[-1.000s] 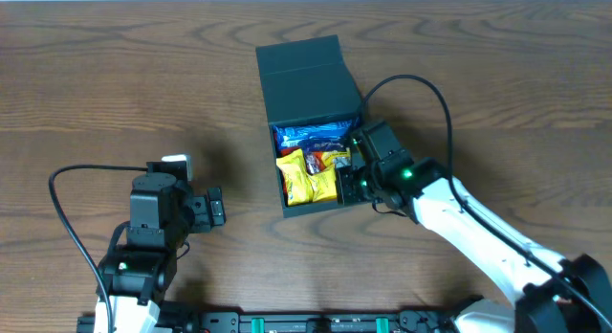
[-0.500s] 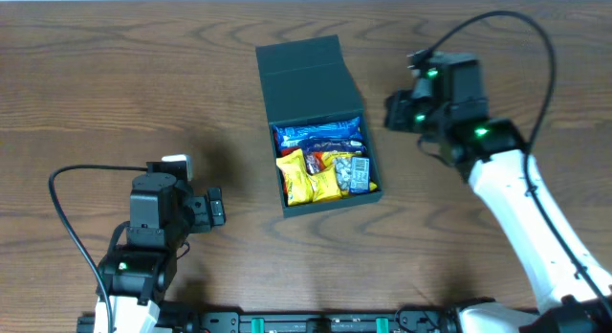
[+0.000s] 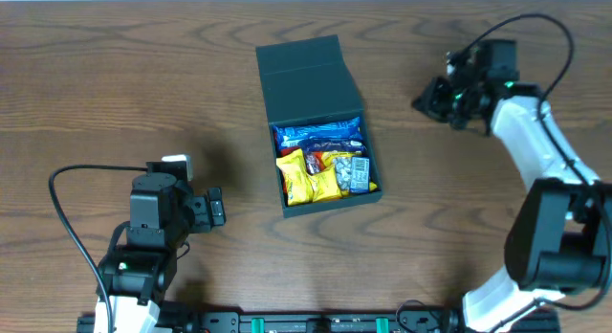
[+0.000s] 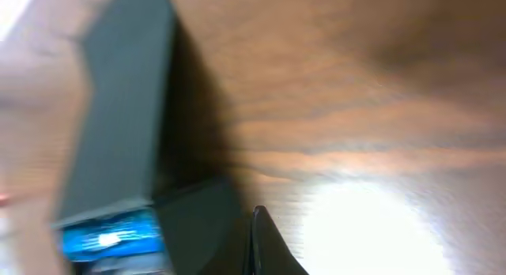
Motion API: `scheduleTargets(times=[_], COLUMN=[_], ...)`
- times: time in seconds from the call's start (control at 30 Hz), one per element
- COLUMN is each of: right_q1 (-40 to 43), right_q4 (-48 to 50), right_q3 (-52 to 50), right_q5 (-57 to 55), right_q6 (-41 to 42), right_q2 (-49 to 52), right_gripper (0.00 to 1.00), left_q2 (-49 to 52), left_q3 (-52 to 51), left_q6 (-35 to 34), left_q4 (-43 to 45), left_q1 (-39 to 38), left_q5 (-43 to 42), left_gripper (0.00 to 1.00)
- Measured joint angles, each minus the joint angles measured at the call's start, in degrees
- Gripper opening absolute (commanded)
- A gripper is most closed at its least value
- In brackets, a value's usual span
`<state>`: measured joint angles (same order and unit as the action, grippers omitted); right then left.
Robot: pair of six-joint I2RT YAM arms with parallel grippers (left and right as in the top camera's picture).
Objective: Pack container
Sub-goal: 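Move the right gripper to the lid's right edge behind the box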
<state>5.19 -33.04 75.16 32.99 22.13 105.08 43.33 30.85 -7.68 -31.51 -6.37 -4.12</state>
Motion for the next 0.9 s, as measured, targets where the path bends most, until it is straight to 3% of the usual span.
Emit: scheduleTargets(times=[0.33,0.5,0.67,0.9], right_q1=[2.34,2.34,2.34,2.34], right_q4=[-1.51,-1.49,-0.09,0.66], right_q3=[6.6,8.57,8.72,14.56], right_q5=[29.83,34.01,35.69,36.33], right_q6=[-5.53,-18.05,-25.22,-19.87], right_q2=[8.5,12.68,14.14,22.49], right_gripper=[0.01,0.01,0.01,0.01], left_q2=[0.0,0.0,0.0,0.0], left_q3=[0.0,0.0,0.0,0.0], left_q6=[0.0,0.0,0.0,0.0], left_q4=[-0.02,0.0,0.0,0.0], left_q1=[0.0,0.0,0.0,0.0], left_q5=[0.0,0.0,0.0,0.0], left_gripper=[0.95,0.95,0.95,0.95])
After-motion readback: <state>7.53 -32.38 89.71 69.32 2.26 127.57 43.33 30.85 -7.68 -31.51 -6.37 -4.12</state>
